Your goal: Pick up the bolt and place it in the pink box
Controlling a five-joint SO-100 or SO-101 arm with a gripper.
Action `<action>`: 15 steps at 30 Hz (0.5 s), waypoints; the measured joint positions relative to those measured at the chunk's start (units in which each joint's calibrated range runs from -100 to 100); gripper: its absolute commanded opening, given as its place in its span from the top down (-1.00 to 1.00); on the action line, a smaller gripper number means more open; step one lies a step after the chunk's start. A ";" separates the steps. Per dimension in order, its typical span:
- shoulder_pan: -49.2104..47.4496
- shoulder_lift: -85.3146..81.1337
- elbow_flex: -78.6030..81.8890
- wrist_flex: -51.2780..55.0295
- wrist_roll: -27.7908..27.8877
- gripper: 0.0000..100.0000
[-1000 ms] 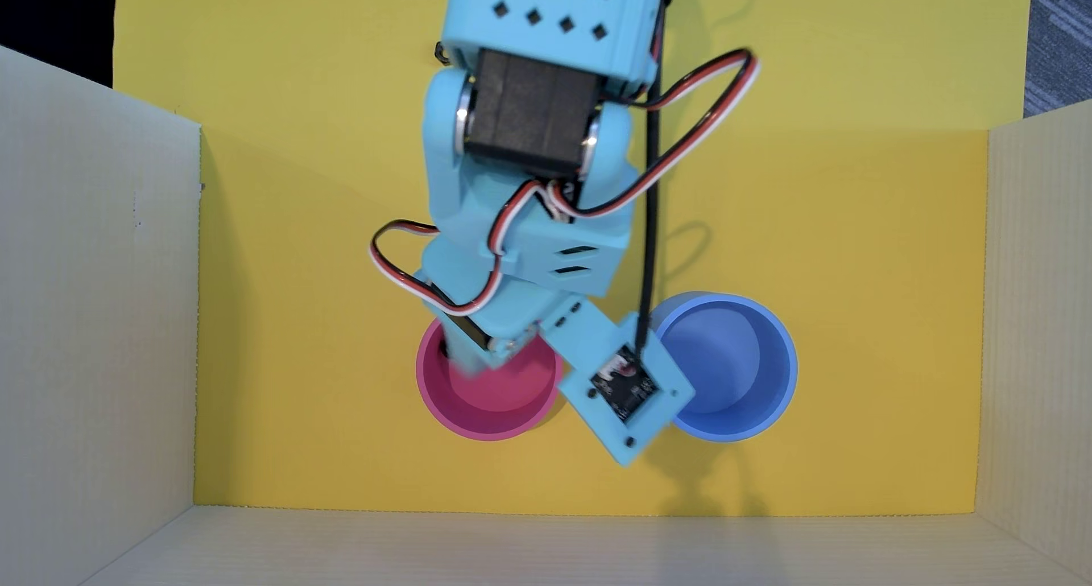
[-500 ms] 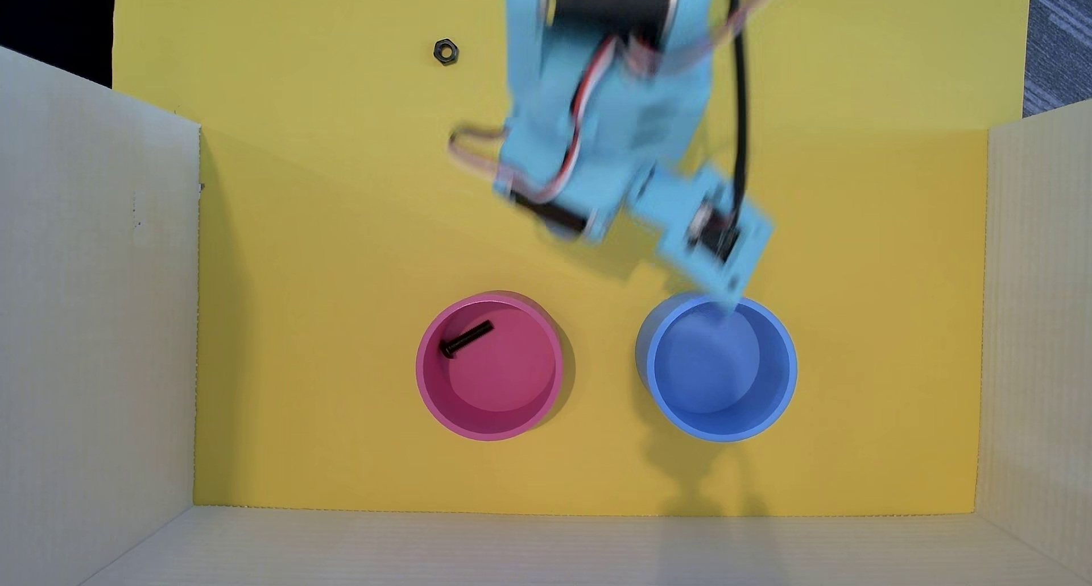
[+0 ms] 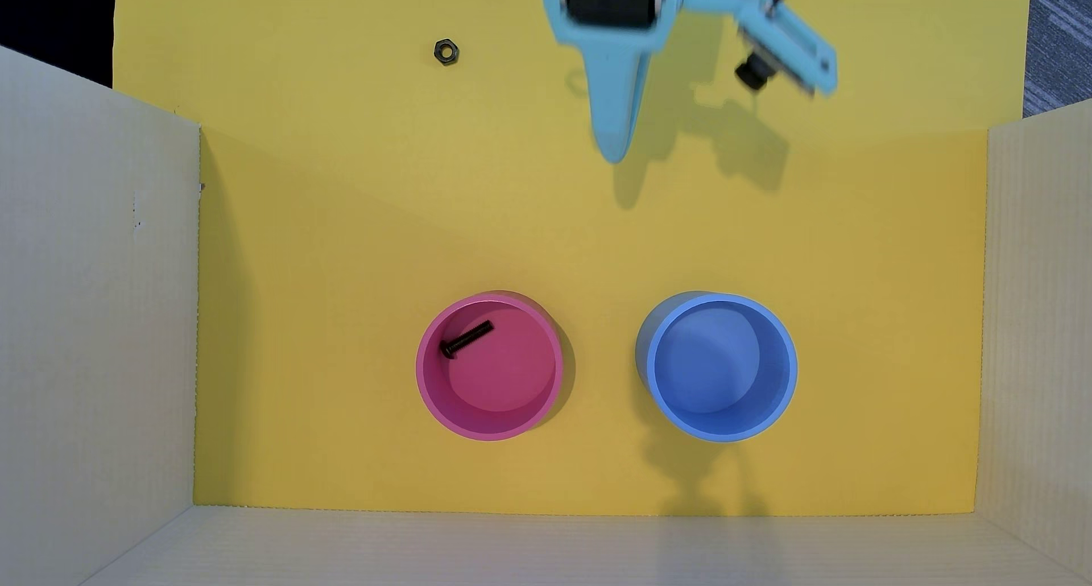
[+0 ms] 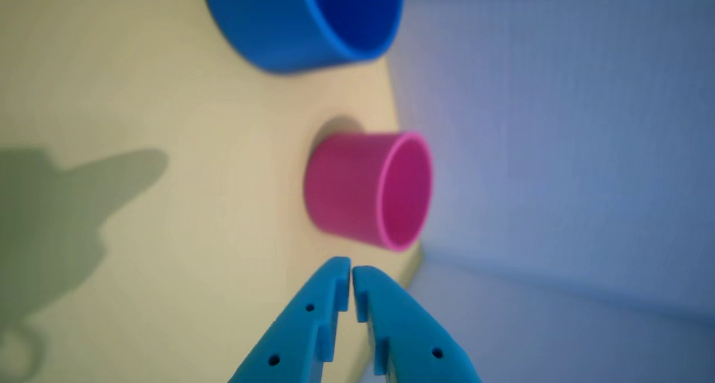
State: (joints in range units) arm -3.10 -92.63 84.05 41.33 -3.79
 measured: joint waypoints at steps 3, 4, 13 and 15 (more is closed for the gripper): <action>-0.80 -4.41 3.24 3.17 0.00 0.98; -1.46 -3.81 3.42 4.88 0.00 0.98; -6.27 -5.76 6.22 24.84 -0.73 0.97; -6.78 -5.68 9.28 28.01 -0.29 0.97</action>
State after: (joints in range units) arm -9.88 -98.31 93.33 69.34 -4.08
